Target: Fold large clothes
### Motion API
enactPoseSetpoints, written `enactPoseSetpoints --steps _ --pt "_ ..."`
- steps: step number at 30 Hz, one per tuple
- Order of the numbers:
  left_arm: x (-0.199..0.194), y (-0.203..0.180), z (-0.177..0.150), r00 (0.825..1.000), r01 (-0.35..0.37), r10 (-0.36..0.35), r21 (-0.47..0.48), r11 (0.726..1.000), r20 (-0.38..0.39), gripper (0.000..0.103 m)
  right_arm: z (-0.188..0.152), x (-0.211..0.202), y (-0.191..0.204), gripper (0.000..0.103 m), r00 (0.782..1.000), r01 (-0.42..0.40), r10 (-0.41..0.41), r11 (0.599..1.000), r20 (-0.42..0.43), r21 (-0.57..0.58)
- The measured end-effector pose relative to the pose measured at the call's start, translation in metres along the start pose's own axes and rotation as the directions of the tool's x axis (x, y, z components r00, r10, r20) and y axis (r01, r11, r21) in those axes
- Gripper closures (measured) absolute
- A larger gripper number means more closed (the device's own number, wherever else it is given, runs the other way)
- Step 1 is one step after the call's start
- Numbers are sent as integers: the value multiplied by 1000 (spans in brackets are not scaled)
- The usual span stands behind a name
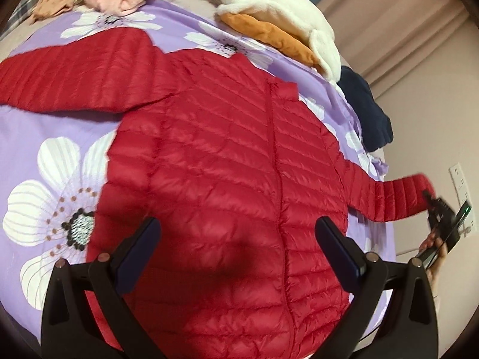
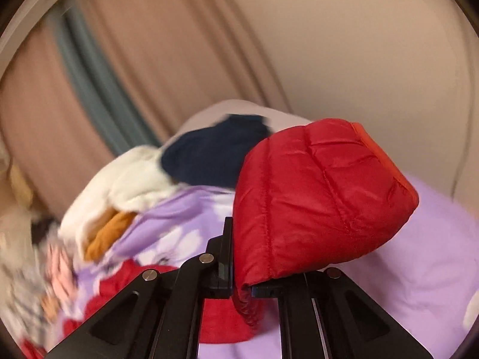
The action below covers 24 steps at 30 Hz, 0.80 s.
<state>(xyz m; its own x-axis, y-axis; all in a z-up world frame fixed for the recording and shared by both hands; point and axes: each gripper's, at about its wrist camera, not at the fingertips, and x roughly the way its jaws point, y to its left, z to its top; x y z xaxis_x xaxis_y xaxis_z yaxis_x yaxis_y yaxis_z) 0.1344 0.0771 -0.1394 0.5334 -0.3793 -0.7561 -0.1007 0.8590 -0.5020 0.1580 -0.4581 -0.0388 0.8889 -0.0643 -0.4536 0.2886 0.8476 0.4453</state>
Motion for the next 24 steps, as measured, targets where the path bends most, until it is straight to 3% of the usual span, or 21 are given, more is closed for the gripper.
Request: enactPoseSetpoints --steps 6,10,15,18,24 --pt "-25 34 -1 999 -11 12 -49 999 31 0 -3 8 141 94 999 -49 51 960 -2 -275" --pt "-38 54 1 998 -31 34 -62 998 51 0 -40 37 234 94 998 -62 57 874 -24 -482" --pt "-42 81 6 997 -54 59 -104 993 52 0 -122 76 295 94 991 -117 41 747 -130 -655" --pt "-42 92 8 998 -34 39 -117 993 42 0 -163 85 304 94 982 -145 9 682 -190 -717" --pt "-40 102 10 999 -13 18 -117 993 39 0 -249 114 317 94 952 -196 -113 484 -283 -853"
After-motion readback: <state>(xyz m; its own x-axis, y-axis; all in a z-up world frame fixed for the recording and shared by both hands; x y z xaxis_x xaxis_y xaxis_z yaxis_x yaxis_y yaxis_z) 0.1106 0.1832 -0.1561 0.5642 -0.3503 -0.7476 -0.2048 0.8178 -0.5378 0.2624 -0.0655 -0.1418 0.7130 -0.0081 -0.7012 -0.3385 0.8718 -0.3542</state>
